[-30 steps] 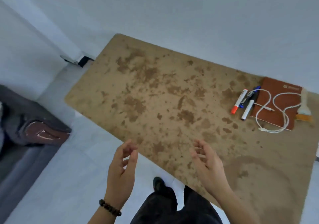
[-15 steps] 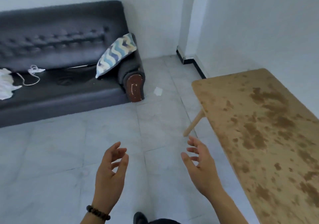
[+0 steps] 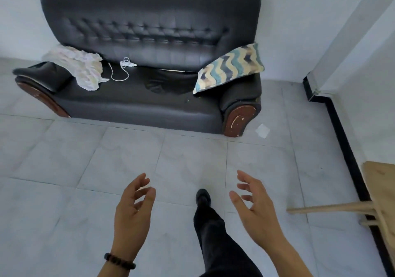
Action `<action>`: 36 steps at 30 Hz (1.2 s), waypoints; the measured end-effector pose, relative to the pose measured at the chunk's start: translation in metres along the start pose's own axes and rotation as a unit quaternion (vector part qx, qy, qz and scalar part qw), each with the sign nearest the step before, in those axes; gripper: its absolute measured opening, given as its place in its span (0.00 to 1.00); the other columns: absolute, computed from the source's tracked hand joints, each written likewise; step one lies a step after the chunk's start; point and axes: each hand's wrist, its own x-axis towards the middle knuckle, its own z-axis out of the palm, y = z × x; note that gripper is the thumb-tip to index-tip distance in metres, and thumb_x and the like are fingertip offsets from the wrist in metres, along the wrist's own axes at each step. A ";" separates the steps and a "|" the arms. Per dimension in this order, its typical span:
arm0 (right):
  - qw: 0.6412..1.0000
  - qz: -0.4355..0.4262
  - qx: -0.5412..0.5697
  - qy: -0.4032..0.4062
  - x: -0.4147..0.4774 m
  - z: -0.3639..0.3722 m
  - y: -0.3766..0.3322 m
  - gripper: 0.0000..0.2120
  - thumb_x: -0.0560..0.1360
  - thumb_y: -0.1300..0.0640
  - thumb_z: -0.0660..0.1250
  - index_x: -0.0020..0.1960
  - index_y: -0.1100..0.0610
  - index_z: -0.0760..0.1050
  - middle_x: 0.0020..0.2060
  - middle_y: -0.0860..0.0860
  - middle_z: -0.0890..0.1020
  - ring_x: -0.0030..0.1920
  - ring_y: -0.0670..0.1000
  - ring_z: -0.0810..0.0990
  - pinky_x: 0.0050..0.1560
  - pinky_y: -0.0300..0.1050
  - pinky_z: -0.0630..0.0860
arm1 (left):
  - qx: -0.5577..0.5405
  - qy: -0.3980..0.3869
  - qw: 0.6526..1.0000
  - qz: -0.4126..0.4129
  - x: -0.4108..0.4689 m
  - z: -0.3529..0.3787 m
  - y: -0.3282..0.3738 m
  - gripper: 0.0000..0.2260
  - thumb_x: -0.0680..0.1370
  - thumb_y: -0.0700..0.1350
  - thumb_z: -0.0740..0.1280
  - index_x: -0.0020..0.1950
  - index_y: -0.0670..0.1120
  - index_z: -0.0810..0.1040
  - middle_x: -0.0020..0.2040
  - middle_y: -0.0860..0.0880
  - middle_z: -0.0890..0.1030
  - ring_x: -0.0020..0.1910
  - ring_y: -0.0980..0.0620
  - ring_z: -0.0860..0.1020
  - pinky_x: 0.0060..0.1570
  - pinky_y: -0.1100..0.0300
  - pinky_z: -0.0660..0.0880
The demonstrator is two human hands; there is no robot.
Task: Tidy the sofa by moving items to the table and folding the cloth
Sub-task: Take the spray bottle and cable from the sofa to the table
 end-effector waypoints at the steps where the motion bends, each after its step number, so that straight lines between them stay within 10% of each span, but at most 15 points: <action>1: 1.000 -0.003 -0.002 -0.006 0.030 0.012 -0.003 0.23 0.78 0.52 0.68 0.71 0.42 0.67 0.63 0.35 0.72 0.62 0.36 0.74 0.60 0.40 0.76 | 0.005 0.005 1.000 0.000 0.026 0.003 0.003 0.16 0.79 0.43 0.67 0.65 0.53 0.74 0.58 0.57 0.80 0.53 0.68 0.77 0.46 0.69 0.71; 19: 0.964 -0.131 -0.086 -0.215 0.474 0.221 -0.194 0.22 0.79 0.51 0.66 0.71 0.41 0.66 0.61 0.33 0.70 0.61 0.36 0.73 0.57 0.34 0.74 | -0.010 0.162 0.986 -0.033 0.413 -0.052 0.078 0.17 0.78 0.42 0.67 0.66 0.53 0.74 0.57 0.57 0.80 0.55 0.60 0.78 0.48 0.68 0.73; 36: 0.984 -0.074 -0.032 -0.158 0.758 0.466 -0.350 0.22 0.79 0.56 0.67 0.71 0.45 0.69 0.62 0.38 0.73 0.62 0.39 0.74 0.57 0.37 0.74 | 0.037 0.090 0.995 0.014 0.850 -0.186 0.101 0.18 0.79 0.41 0.66 0.66 0.55 0.72 0.57 0.59 0.78 0.54 0.65 0.76 0.46 0.72 0.73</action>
